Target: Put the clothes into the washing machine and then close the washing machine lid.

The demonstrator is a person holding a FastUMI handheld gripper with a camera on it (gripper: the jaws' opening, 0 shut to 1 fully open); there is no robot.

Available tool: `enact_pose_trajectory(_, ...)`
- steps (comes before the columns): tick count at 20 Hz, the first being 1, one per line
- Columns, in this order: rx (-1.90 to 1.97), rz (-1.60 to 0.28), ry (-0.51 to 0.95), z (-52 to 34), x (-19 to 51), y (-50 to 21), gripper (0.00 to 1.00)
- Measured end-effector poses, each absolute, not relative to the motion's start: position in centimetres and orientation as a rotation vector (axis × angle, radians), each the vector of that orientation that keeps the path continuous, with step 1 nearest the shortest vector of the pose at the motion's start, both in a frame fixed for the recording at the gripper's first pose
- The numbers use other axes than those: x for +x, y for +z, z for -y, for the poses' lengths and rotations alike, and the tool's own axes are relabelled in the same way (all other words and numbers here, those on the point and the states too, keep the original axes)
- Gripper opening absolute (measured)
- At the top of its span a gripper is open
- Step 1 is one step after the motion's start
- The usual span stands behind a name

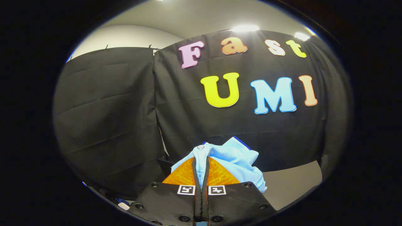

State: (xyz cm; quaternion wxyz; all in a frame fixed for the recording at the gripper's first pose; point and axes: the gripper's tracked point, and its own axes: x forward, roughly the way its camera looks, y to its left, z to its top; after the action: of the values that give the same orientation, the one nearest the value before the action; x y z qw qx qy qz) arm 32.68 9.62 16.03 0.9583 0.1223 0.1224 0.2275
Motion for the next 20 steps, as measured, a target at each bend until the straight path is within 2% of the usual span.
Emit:
enact_pose_trajectory(8, 0.268, -0.278, 0.580, -17.3, 33.4, 15.9, 0.01)
enact_pose_trajectory(20, 0.291, -0.361, 0.681, -27.4, 33.8, 13.7, 0.01)
